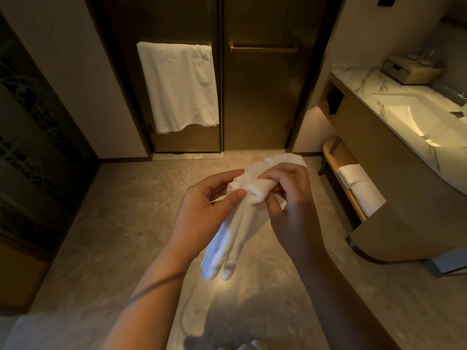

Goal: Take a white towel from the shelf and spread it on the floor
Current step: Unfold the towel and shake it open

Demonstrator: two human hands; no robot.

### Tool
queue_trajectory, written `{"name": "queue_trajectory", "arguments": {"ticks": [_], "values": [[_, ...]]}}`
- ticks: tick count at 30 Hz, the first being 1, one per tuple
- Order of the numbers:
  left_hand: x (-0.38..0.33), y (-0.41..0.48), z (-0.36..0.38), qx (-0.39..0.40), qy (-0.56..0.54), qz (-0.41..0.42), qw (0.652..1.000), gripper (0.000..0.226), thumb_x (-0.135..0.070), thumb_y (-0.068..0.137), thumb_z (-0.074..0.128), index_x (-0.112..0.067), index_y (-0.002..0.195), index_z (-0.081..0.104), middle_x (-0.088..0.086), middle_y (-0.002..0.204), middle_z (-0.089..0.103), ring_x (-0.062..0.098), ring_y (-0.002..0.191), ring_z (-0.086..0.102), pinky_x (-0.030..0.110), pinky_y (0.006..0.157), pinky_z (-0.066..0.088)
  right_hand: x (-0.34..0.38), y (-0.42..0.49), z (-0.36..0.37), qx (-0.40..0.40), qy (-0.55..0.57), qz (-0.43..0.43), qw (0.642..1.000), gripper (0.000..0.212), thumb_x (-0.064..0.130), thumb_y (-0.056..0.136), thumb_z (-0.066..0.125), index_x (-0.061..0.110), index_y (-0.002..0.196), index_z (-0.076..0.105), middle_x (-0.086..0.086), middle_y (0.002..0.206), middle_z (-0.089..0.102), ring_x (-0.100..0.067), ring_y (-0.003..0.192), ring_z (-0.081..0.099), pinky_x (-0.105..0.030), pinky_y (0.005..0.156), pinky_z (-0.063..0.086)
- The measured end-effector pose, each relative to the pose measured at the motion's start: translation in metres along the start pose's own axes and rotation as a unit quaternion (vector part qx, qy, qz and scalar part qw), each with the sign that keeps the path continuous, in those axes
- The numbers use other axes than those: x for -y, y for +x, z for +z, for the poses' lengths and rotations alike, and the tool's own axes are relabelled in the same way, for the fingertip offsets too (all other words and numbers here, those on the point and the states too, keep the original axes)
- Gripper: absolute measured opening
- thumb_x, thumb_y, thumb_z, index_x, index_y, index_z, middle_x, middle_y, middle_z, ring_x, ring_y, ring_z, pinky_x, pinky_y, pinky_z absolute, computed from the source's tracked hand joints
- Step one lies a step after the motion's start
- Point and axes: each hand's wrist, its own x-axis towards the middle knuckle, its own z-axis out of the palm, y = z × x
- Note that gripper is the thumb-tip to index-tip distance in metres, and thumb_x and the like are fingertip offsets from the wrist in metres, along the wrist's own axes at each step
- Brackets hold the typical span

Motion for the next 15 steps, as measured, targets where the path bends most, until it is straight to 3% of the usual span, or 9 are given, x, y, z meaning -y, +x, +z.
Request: {"name": "queue_trajectory", "arguments": {"ticks": [6, 10, 13, 15], "values": [[0.004, 0.007, 0.023, -0.018, -0.039, 0.008, 0.999, 0.035, -0.011, 0.082, 0.068, -0.043, 0.097, 0.07, -0.014, 0.1, 0.074, 0.006, 0.097, 0.068, 0.025, 0.084, 0.055, -0.006, 0.002, -0.007, -0.043, 0.054, 0.054, 0.996, 0.043, 0.01, 0.081, 0.074, 0.036, 0.112, 0.059, 0.006, 0.12, 0.046, 0.009, 0.111, 0.047, -0.008, 0.085, 0.046], [0.008, 0.011, 0.031, -0.037, -0.058, -0.009, 0.998, 0.031, -0.014, 0.082, 0.069, -0.042, 0.095, 0.073, -0.008, 0.096, 0.075, 0.012, 0.095, 0.069, 0.034, 0.086, 0.055, -0.006, 0.003, -0.016, -0.01, 0.145, 0.088, 0.985, 0.042, 0.004, 0.086, 0.062, 0.038, 0.111, 0.059, 0.007, 0.119, 0.053, 0.006, 0.112, 0.05, -0.01, 0.085, 0.045], [0.01, 0.012, 0.038, -0.053, -0.072, -0.022, 0.996, 0.027, -0.014, 0.082, 0.069, -0.028, 0.104, 0.073, -0.003, 0.1, 0.075, 0.02, 0.099, 0.069, 0.046, 0.091, 0.053, -0.009, 0.007, -0.023, 0.025, 0.195, 0.092, 0.976, 0.029, 0.022, 0.091, 0.05, 0.029, 0.117, 0.058, 0.008, 0.12, 0.055, -0.001, 0.113, 0.052, -0.014, 0.086, 0.045], [0.01, 0.013, 0.045, -0.059, -0.068, -0.021, 0.996, 0.026, -0.013, 0.083, 0.069, -0.024, 0.106, 0.073, -0.004, 0.099, 0.075, 0.017, 0.098, 0.069, 0.044, 0.091, 0.054, -0.008, 0.01, -0.024, 0.033, 0.193, 0.103, 0.975, 0.033, 0.038, 0.085, 0.057, 0.031, 0.117, 0.057, 0.013, 0.118, 0.055, 0.003, 0.109, 0.053, -0.011, 0.081, 0.046]]}}
